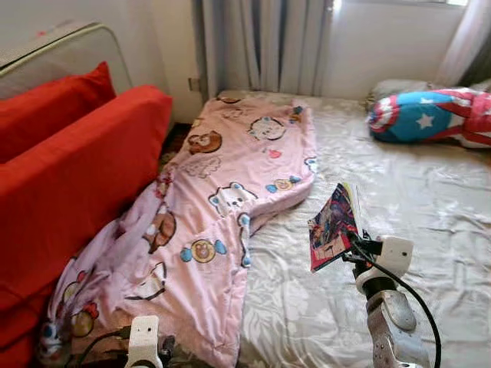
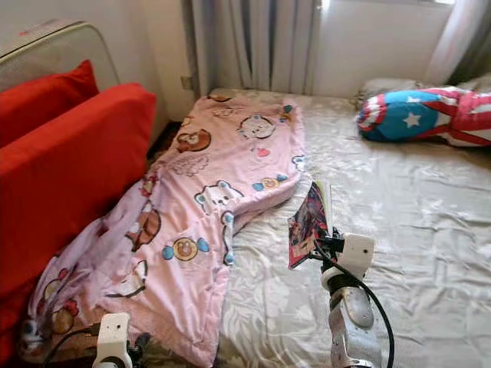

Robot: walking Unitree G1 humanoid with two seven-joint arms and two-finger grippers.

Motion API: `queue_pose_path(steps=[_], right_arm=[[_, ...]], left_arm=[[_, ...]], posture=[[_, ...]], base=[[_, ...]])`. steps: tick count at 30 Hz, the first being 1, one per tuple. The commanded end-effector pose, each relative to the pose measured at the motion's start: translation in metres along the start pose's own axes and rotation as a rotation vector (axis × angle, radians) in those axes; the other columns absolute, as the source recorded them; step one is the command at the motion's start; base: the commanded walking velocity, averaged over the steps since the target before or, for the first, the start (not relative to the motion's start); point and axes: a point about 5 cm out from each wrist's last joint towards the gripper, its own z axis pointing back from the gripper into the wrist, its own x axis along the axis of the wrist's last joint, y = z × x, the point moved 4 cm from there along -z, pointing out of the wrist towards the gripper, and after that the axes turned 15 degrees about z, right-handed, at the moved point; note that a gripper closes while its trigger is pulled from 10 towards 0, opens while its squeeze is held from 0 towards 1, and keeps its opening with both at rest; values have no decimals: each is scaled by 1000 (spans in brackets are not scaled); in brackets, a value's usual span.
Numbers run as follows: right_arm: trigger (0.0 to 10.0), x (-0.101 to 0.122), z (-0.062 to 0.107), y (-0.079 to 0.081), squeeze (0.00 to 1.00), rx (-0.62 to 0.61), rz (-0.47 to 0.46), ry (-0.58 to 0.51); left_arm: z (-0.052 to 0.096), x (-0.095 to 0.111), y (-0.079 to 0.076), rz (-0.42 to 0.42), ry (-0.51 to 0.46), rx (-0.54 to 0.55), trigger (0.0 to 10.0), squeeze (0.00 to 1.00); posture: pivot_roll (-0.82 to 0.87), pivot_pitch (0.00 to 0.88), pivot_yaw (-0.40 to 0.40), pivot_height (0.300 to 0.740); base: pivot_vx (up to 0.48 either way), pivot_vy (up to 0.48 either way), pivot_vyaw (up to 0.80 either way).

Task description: Clean up the room

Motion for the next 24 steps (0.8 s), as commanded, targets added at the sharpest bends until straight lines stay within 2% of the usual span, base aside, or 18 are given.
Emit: queue_pose_path(steps=[1,5,11,24], right_arm=[[10000,12,-5,-2,0,-15,13,-51],[10000,11,-5,-5,0,-32,17,-36],[10000,10,-5,-8,0,-49,12,-32],[10000,10,-4,-4,0,-46,9,-37]], left_arm=[[2,-8,1,-11,27,11,10000,0],[2,-8,-1,-13,28,5,10000,0],[2,-8,-2,-10,26,1,10000,0],[2,-9,-2,-14,26,-1,10000,0]], posture=[[-14,0,-27,726],[-16,0,-28,726],[-19,0,-29,726],[-14,0,-24,726]], base=[[0,-401,0],[0,-404,0],[0,-391,-651],[0,-372,0]])
